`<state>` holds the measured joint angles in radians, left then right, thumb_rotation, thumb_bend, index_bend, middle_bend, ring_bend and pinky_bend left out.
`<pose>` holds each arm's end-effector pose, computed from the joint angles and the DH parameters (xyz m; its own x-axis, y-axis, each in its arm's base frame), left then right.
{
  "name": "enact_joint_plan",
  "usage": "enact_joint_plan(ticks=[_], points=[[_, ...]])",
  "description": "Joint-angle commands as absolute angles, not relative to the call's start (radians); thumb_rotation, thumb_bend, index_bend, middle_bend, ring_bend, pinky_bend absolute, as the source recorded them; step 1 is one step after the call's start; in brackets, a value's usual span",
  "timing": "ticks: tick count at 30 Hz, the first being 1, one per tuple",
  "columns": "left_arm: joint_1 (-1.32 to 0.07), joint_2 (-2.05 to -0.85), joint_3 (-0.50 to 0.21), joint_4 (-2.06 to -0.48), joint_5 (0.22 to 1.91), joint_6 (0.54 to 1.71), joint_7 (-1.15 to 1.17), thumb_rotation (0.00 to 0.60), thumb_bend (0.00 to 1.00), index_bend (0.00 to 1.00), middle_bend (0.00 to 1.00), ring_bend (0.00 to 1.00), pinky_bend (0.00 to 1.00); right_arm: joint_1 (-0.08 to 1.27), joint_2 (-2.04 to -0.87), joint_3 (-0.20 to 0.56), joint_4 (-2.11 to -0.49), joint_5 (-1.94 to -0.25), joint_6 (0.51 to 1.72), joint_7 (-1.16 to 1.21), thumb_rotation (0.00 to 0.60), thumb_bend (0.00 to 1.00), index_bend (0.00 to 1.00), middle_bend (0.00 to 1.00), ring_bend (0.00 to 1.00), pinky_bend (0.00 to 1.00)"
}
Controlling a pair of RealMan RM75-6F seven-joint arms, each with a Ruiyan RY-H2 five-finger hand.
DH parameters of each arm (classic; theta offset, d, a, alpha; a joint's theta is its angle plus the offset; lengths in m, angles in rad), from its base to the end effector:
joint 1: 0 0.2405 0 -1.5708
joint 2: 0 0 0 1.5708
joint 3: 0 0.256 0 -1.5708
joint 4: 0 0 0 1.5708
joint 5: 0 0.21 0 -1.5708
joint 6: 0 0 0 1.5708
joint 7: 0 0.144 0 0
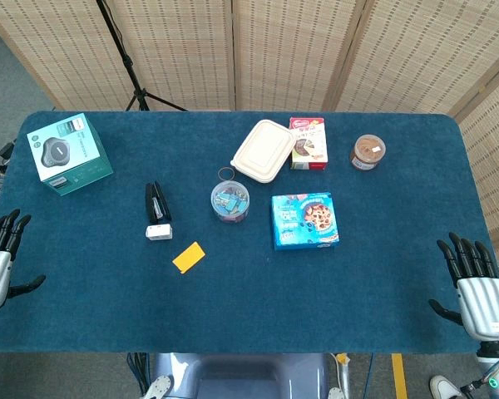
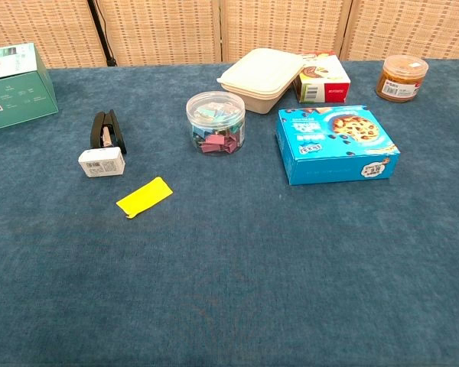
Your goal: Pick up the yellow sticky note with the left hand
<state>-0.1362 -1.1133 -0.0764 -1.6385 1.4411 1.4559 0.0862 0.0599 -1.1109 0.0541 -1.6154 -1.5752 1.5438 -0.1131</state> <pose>-0.3032 0.2018 0.1614 0.4467 -0.0125 0.8946 0.8946 -0.0014 -0.4468 -0.3017 -0.1737 0.1654 0.5015 0.0578 0.8632 -0.8617 -0.0554 0.5044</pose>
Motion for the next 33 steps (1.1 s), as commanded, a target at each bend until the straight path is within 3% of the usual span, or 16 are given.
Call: enact_joint_plan(ticks=[1, 7, 17, 19, 28, 33], points=[[-0.135, -1.113, -0.074, -1.642, 1.442, 1.455, 0.088, 0.6, 0.0, 0.0, 0.0, 0.0, 0.0, 0.058, -1.108, 0.055, -1.617, -1.573, 1.545, -0.11, 0.6, 0.0, 0.0, 0.0, 0.0, 0.0], [-0.143, -1.122, -0.067, -1.619, 1.463, 1.446, 0.072, 0.6, 0.0, 0.01, 0.0, 0.0, 0.0, 0.059, -1.106, 0.054, -1.624, -1.573, 1.543, -0.111, 0.6, 0.0, 0.0, 0.0, 0.0, 0.0], [-0.231, -1.232, -0.031, -1.572, 1.633, 1.393, -0.015, 0.6, 0.0, 0.37, 0.0, 0.0, 0.0, 0.062, -1.101, 0.054, -1.622, -1.555, 1.523, -0.099, 0.6, 0.0, 0.0, 0.0, 0.0, 0.0], [-0.256, -1.265, -0.033, -1.584, 1.633, 1.357, 0.023, 0.6, 0.0, 0.39, 0.0, 0.0, 0.0, 0.062, -1.098, 0.055, -1.627, -1.555, 1.524, -0.089, 0.6, 0.0, 0.0, 0.0, 0.0, 0.0], [-0.347, -1.424, -0.06, -1.551, 1.593, 1.235, 0.177, 0.6, 0.0, 0.39, 0.0, 0.0, 0.0, 0.066, -1.094, 0.056, -1.625, -1.544, 1.51, -0.066, 0.6, 0.0, 0.0, 0.0, 0.0, 0.0], [-0.388, -1.514, -0.075, -1.48, 1.555, 1.182, 0.189, 0.6, 0.0, 0.31, 0.0, 0.0, 0.0, 0.068, -1.09, 0.057, -1.624, -1.538, 1.502, -0.052, 0.6, 0.0, 0.0, 0.0, 0.0, 0.0]])
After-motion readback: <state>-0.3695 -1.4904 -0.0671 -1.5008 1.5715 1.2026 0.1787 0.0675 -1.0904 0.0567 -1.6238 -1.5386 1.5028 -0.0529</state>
